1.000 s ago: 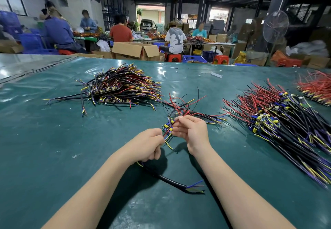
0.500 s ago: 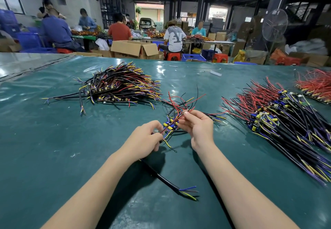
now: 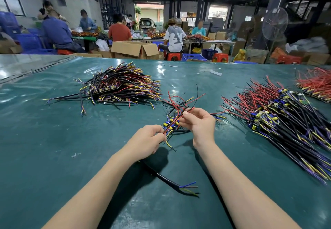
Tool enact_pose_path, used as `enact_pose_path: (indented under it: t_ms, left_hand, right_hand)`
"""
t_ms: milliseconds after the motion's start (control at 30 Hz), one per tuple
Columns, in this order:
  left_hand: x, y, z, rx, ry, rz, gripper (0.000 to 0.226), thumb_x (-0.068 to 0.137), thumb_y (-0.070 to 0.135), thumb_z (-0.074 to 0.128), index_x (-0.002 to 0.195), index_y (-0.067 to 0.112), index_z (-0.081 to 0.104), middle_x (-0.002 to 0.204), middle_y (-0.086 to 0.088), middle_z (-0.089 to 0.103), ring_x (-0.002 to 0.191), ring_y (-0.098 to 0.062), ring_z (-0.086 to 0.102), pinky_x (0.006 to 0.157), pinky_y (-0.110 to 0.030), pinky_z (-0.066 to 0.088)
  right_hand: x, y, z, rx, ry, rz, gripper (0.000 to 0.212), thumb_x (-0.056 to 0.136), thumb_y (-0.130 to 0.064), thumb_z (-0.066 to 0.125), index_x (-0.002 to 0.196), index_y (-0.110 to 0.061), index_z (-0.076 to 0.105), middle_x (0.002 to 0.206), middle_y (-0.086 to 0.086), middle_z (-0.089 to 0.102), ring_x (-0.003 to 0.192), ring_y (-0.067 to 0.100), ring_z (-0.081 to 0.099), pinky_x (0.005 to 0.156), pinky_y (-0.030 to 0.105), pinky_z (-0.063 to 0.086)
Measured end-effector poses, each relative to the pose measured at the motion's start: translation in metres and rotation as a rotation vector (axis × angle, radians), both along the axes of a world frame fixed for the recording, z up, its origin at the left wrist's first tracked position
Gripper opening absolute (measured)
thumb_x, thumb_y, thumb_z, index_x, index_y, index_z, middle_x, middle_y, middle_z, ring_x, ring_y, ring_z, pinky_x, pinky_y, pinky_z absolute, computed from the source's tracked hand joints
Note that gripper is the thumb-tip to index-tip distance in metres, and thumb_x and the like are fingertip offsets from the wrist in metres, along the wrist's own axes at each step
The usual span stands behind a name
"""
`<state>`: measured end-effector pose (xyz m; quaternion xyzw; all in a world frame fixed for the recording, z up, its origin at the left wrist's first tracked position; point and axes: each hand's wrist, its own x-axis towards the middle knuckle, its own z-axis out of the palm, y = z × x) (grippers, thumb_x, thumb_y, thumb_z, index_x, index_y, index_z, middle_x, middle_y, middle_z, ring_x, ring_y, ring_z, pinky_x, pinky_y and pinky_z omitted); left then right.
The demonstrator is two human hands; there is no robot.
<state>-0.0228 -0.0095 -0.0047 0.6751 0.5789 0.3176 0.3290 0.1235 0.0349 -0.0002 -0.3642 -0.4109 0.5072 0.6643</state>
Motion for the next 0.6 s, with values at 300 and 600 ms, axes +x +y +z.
enact_pose_path:
  t_ms: [300, 600]
  left_hand:
    - [-0.001, -0.005, 0.003, -0.195, -0.228, -0.173, 0.019, 0.09, 0.007, 0.044, 0.073, 0.014, 0.048, 0.034, 0.006, 0.034, 0.03, -0.007, 0.02, 0.034, -0.013, 0.016]
    - [-0.003, -0.006, 0.0, -0.029, -0.137, -0.169, 0.015, 0.094, 0.014, 0.047, 0.079, 0.016, 0.051, 0.031, 0.006, 0.035, 0.03, -0.007, 0.024, 0.035, -0.014, 0.023]
  right_hand:
    - [0.009, 0.007, -0.002, -0.035, 0.015, -0.03, 0.025, 0.089, 0.005, 0.049, 0.067, -0.003, 0.055, 0.039, -0.002, 0.056, 0.034, 0.007, 0.055, 0.038, 0.017, 0.047]
    - [0.016, 0.007, 0.001, -0.149, 0.254, 0.063, 0.02, 0.087, 0.004, 0.053, 0.07, -0.007, 0.055, 0.042, -0.003, 0.058, 0.039, 0.007, 0.058, 0.042, 0.018, 0.05]
